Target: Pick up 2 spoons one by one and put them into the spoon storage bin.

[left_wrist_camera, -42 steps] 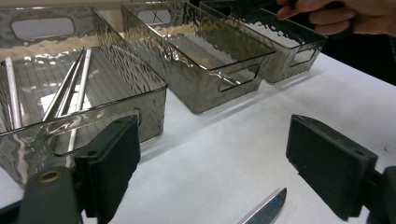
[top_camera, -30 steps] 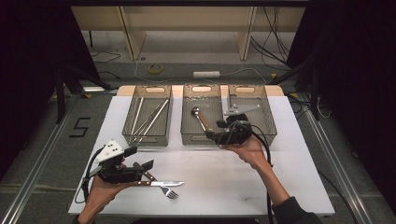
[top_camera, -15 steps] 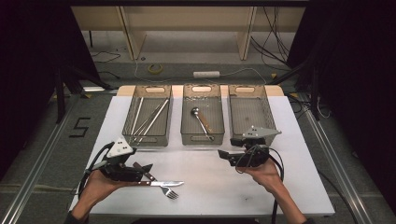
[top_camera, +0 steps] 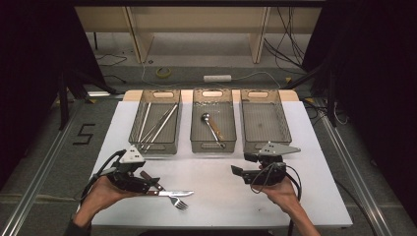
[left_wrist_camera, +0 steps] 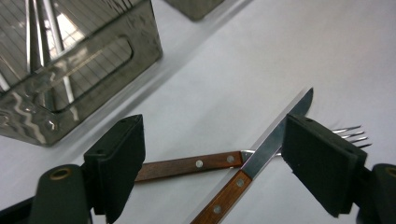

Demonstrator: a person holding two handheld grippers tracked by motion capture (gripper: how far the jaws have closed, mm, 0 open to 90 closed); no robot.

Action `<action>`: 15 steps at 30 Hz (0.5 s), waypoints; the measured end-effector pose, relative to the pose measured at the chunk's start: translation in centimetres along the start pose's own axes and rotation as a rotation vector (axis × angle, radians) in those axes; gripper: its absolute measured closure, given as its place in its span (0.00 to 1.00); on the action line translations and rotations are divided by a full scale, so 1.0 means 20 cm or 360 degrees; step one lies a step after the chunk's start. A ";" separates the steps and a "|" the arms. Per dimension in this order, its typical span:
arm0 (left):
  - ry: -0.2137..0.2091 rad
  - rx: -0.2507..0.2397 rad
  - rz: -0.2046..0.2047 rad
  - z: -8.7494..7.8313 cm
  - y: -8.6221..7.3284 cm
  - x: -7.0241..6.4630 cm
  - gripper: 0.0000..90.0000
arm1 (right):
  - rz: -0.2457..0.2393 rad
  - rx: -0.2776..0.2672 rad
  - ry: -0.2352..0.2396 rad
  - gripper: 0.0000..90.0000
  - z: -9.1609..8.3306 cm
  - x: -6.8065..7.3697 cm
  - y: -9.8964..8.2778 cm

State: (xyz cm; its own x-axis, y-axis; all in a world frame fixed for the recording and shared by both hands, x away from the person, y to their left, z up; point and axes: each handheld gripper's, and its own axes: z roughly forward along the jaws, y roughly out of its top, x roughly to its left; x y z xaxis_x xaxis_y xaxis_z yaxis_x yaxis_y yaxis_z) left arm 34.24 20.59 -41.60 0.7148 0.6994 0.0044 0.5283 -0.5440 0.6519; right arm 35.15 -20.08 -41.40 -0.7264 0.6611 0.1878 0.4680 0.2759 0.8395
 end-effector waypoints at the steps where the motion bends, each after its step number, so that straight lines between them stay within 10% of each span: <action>1: -0.0008 0.0027 0.0004 0.01 0.00 0.00 0.24 | -0.0005 0.0007 -0.0004 0.34 0.00 0.00 0.00; 15: -0.0021 0.0214 0.0064 0.06 -0.02 0.01 0.27 | 0.0009 -0.0008 -0.0008 0.33 -0.01 0.02 -0.05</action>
State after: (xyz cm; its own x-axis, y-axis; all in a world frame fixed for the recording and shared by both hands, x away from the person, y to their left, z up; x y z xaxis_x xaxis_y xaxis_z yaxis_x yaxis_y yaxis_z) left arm 34.74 20.46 -42.77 0.7421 0.6701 0.0177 0.5551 -0.6291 0.5441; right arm 34.21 -20.26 -41.98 -0.7214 0.6659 0.1900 0.4695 0.2686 0.8411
